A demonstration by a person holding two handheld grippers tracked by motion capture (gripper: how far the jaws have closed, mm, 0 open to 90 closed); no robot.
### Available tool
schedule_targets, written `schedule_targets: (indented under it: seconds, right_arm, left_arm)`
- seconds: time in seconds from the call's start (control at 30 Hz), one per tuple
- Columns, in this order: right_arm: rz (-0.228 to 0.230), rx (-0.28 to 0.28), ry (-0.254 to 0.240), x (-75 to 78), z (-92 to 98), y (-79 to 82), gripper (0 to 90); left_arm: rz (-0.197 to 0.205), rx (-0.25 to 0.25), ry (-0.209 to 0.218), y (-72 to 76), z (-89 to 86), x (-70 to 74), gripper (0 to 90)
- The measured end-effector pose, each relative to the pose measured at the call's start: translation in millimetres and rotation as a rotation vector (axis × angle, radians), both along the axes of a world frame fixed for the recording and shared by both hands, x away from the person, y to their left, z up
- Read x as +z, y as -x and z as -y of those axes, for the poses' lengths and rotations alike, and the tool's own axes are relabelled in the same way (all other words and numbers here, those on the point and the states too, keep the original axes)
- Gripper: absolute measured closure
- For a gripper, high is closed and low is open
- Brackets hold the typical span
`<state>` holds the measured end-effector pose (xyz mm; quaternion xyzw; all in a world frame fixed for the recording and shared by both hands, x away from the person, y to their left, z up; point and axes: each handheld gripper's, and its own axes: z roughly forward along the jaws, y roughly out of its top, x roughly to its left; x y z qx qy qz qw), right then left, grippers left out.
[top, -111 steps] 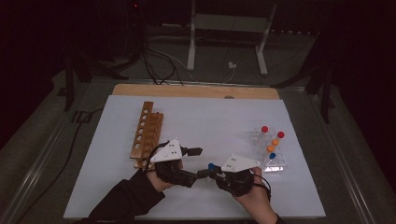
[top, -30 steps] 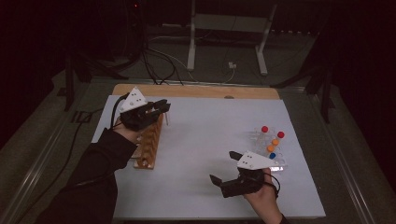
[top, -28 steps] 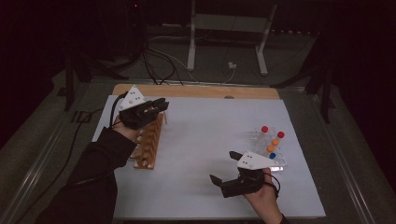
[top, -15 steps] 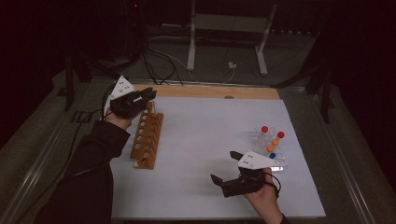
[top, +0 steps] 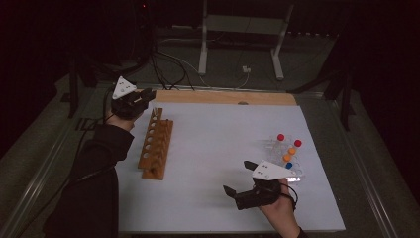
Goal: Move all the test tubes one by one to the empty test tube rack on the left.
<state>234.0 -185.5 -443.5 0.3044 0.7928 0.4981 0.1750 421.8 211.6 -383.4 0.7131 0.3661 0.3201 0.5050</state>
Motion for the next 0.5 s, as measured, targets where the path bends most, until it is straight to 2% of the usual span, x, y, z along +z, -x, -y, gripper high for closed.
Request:
schedule_targets:
  seconds: [0.2, 0.5]
  right_arm:
    - [0.004, 0.0, -0.004, 1.2, 1.1, 0.4, 0.0]
    - [-0.002, -0.001, 0.002, -0.3, 1.4, -0.3, 0.0]
  left_arm:
    - [-0.028, 0.045, 0.013, -9.3, -4.1, -18.5, 77.9]
    - [-0.062, 0.055, 0.026, -12.0, -5.7, -40.1, 77.9]
